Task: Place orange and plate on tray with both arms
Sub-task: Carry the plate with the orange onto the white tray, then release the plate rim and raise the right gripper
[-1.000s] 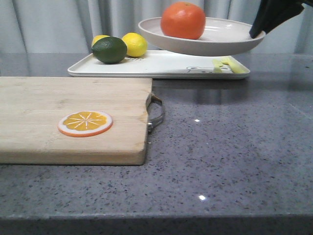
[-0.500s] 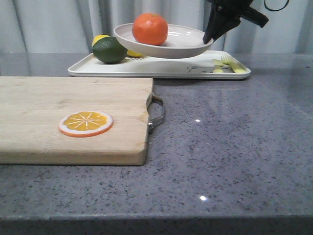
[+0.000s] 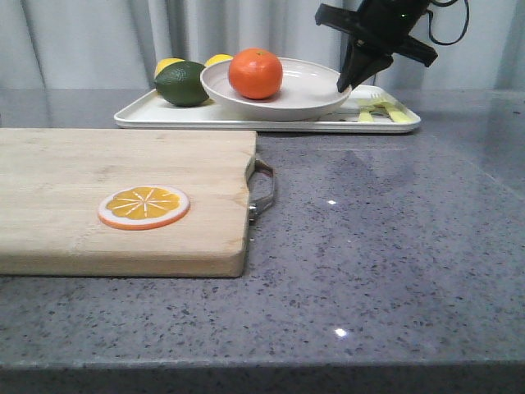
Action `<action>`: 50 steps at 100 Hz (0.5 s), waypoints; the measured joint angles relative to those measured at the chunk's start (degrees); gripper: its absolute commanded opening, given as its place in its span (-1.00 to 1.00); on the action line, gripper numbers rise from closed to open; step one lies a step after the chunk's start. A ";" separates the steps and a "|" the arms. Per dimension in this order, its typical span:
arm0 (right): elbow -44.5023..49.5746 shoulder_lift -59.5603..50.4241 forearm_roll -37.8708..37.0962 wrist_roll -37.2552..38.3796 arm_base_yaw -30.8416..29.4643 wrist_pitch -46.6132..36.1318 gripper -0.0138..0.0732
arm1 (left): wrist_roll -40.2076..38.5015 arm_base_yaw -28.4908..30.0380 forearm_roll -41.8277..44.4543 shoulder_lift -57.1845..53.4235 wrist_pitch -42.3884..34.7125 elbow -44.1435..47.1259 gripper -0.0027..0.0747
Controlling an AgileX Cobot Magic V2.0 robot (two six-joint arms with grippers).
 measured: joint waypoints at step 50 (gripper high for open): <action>-0.08 0.84 -0.50 0.20 -3.04 -1.77 -0.81 | 0.00 0.00 -0.02 0.00 0.00 0.00 -0.98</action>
